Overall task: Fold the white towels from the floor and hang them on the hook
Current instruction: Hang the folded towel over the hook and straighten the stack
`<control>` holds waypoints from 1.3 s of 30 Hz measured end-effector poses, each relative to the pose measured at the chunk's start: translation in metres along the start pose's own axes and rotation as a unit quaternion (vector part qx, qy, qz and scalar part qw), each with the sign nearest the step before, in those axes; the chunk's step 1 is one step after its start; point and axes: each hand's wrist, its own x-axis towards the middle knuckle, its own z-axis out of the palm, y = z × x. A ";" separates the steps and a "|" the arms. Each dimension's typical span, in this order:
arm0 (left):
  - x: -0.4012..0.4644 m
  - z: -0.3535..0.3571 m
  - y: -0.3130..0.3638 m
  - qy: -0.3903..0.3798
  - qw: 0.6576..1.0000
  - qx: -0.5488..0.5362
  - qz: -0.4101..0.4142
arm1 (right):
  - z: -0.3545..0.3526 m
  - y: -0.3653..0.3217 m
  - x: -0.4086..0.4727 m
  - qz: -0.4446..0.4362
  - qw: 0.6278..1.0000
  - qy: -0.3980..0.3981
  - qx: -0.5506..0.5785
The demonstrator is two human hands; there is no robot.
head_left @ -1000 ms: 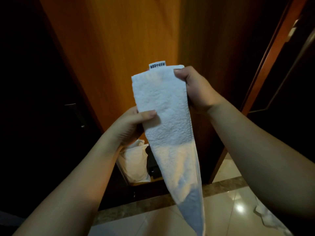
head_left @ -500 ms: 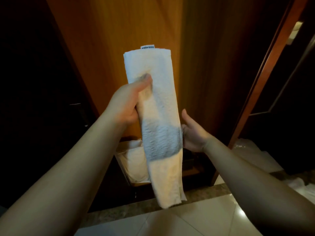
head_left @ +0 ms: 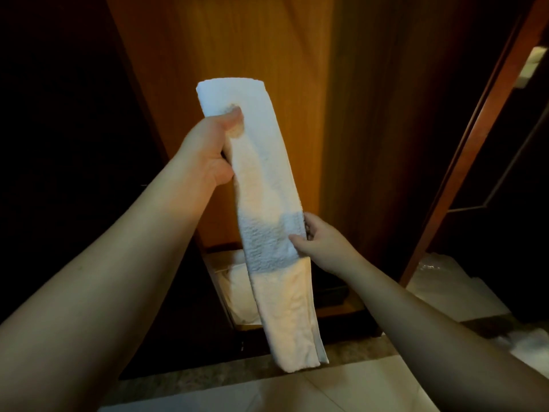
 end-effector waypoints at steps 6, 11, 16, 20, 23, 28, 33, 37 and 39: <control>0.000 0.000 0.016 -0.064 0.997 0.048 0.005 | -0.003 -0.013 -0.004 -0.063 0.986 0.018 -0.151; 0.005 0.005 0.026 -0.076 0.996 0.051 0.008 | -0.015 -0.012 -0.001 0.012 0.989 -0.016 0.144; 0.018 0.012 0.028 -0.076 0.997 0.020 -0.006 | -0.021 -0.002 -0.006 0.132 0.903 -0.190 0.363; 0.039 0.011 0.024 -0.056 0.998 0.036 -0.013 | -0.024 -0.003 -0.005 0.174 0.919 -0.229 0.270; 0.058 0.006 0.014 -0.015 0.997 0.065 -0.024 | -0.026 -0.008 -0.004 0.186 0.914 -0.221 0.285; 0.080 -0.007 -0.023 0.020 0.989 0.122 -0.075 | -0.033 -0.027 -0.008 0.147 0.909 -0.229 0.315; 0.082 -0.026 -0.058 -0.027 0.986 0.119 -0.116 | -0.040 -0.049 -0.004 0.110 0.909 -0.179 0.359; 0.072 -0.032 -0.086 -0.081 0.974 0.149 -0.150 | -0.049 -0.065 0.007 0.060 0.908 -0.135 0.392; 0.058 -0.029 -0.094 -0.059 0.980 0.151 -0.111 | -0.055 -0.069 0.013 0.050 0.914 -0.109 0.387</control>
